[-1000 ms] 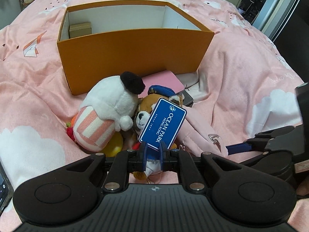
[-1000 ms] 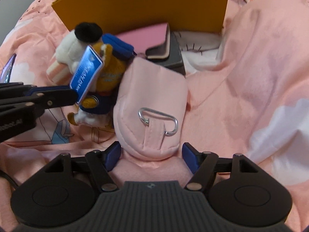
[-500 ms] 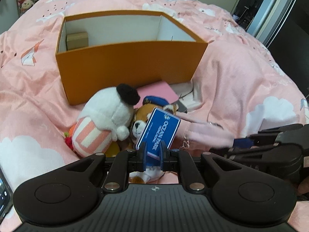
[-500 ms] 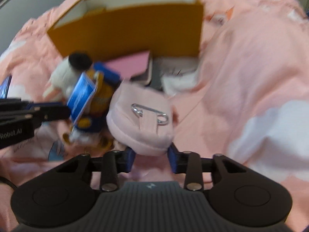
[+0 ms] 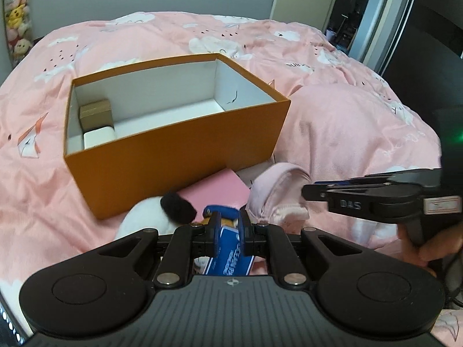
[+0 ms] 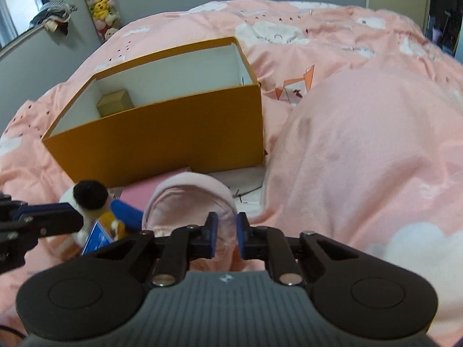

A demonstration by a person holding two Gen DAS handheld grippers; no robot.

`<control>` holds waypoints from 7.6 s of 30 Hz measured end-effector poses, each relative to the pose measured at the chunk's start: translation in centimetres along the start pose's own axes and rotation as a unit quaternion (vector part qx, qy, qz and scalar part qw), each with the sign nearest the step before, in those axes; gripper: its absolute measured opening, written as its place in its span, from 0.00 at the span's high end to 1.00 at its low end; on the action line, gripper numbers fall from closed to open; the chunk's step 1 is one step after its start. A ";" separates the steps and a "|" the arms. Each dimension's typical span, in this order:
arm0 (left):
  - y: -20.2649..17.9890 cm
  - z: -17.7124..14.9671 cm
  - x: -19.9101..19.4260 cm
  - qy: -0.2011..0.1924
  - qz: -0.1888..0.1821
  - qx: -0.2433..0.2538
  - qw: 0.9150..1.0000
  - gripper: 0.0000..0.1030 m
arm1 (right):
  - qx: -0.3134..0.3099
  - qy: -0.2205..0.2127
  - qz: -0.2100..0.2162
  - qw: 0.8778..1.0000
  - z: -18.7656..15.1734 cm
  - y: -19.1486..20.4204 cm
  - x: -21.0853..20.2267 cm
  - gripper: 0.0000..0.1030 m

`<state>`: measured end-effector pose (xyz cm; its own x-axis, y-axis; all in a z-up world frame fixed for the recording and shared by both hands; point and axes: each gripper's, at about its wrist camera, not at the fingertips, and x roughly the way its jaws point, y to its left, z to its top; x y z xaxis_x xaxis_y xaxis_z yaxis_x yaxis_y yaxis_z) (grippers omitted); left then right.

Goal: Organize objects
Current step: 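Grasp the pink backpack with right gripper while left gripper pushes the plush toys, then lift the pink backpack with the right gripper and set it beside the pile, then grasp the pink wallet with the left gripper while the right gripper holds the backpack, then lift the wallet and backpack with both grippers over the orange box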

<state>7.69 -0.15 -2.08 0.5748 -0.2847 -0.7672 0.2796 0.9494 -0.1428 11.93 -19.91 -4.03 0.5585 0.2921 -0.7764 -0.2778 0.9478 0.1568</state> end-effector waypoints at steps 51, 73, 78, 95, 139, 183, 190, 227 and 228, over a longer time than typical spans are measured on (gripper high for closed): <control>1.7 -4.0 2.9 0.070 0.161 0.164 0.971 0.43 | 0.058 0.031 0.068 0.995 -1.4 -2.6 2.0 0.86; 4.8 -3.2 2.6 0.050 0.118 0.037 0.991 0.44 | 0.129 0.071 0.142 0.979 -1.7 -4.5 6.1 0.58; 5.2 -2.7 1.5 0.040 0.102 -0.017 0.994 0.45 | 0.108 0.052 0.126 0.985 -1.5 -3.8 4.4 0.85; -3.2 1.3 1.0 -0.005 0.055 0.206 0.977 0.42 | 0.055 0.029 -0.003 0.998 -1.7 -5.0 0.3 0.89; -9.0 -0.4 5.5 -0.028 0.104 0.315 0.943 0.87 | 0.081 0.041 0.026 0.995 -2.0 -6.1 1.3 0.87; 4.4 1.3 8.3 0.079 -0.038 -0.145 0.986 0.44 | 0.101 0.118 0.076 0.985 0.1 -7.9 5.9 0.56; 4.1 1.5 10.9 0.086 -0.036 -0.157 0.983 0.42 | 0.102 0.116 0.088 0.984 0.1 -8.1 6.8 0.54; 3.8 6.2 -2.0 -0.115 -0.060 -0.123 0.984 0.86 | -0.063 -0.105 0.077 0.990 10.1 -0.5 -7.3 0.86; 4.1 6.7 -2.3 -0.121 -0.060 -0.122 0.983 0.86 | -0.060 -0.104 0.085 0.989 10.5 -0.4 -7.1 0.86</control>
<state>12.65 3.51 3.31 0.7242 -0.3909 -0.5681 0.1798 0.9024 -0.3917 16.27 -21.04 7.79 0.6410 0.4771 -0.6012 -0.4643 0.8648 0.1913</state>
